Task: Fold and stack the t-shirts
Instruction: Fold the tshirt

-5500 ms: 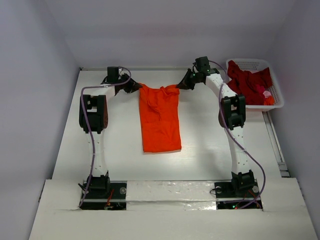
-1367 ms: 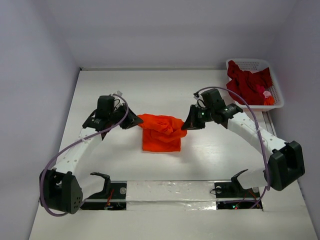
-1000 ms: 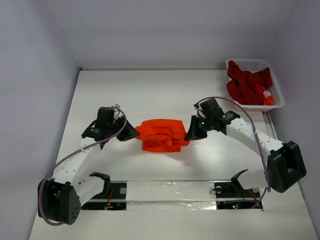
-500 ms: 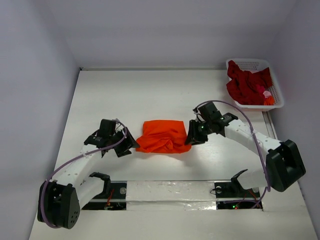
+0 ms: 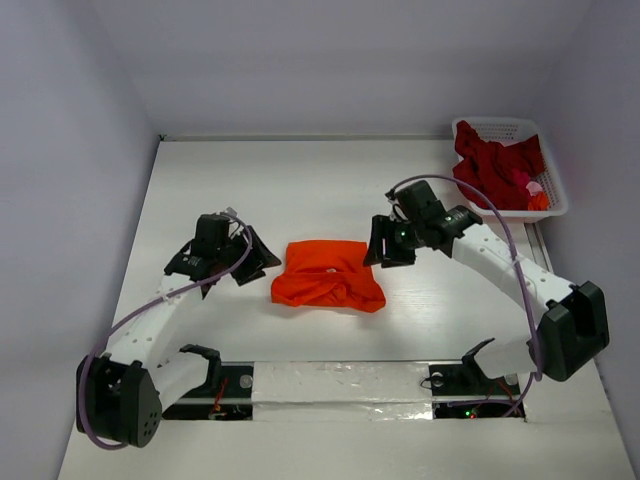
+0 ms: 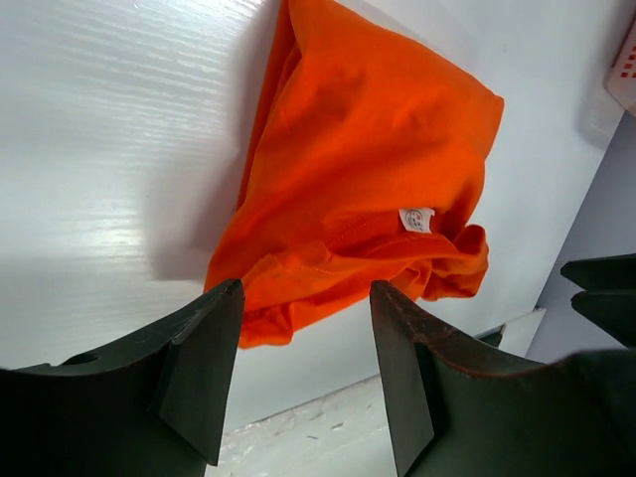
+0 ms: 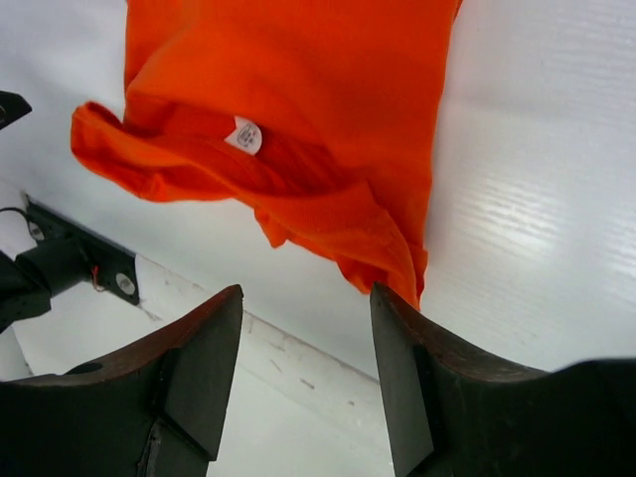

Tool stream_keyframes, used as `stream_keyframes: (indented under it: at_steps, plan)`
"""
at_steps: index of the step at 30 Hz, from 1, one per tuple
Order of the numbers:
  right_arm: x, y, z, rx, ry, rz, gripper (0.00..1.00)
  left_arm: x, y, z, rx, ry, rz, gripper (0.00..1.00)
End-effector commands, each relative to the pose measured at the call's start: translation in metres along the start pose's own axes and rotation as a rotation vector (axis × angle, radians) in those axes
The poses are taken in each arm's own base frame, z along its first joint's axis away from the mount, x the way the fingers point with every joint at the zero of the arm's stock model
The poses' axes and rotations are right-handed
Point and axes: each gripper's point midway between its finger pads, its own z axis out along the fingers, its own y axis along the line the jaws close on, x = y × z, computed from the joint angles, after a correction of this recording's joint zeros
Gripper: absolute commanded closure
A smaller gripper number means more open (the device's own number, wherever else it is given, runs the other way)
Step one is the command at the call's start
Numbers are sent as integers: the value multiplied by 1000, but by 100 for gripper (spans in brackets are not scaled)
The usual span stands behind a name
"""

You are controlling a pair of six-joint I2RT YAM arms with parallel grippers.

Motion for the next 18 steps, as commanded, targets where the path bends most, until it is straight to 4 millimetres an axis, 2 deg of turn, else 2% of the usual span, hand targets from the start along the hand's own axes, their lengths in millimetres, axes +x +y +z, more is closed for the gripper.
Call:
stream_keyframes:
  at_steps: [1, 4, 5, 9, 12, 15, 18]
  plan:
    - [-15, 0, 14, 34, -11, -47, 40, -19, -16, 8, 50, -51, 19, 50]
    - [-17, 5, 28, 6, 6, -64, 41, -19, -16, 21, 51, -33, 27, 52]
    - [-14, 1, 38, 15, 31, -60, 41, -16, -13, 25, 47, -20, 24, 52]
    - [-9, -3, 56, 3, 69, -51, 42, -9, -9, 38, 43, 10, 28, 52]
    - [0, 1, 61, -4, 97, -58, 42, -7, -9, 39, 50, 19, 25, 49]
    - [0, 6, 60, -18, 93, -68, 42, 0, -9, 38, 57, 37, 37, 47]
    - [4, 9, 62, -28, 111, -71, 42, 7, -4, 41, 51, 72, 41, 48]
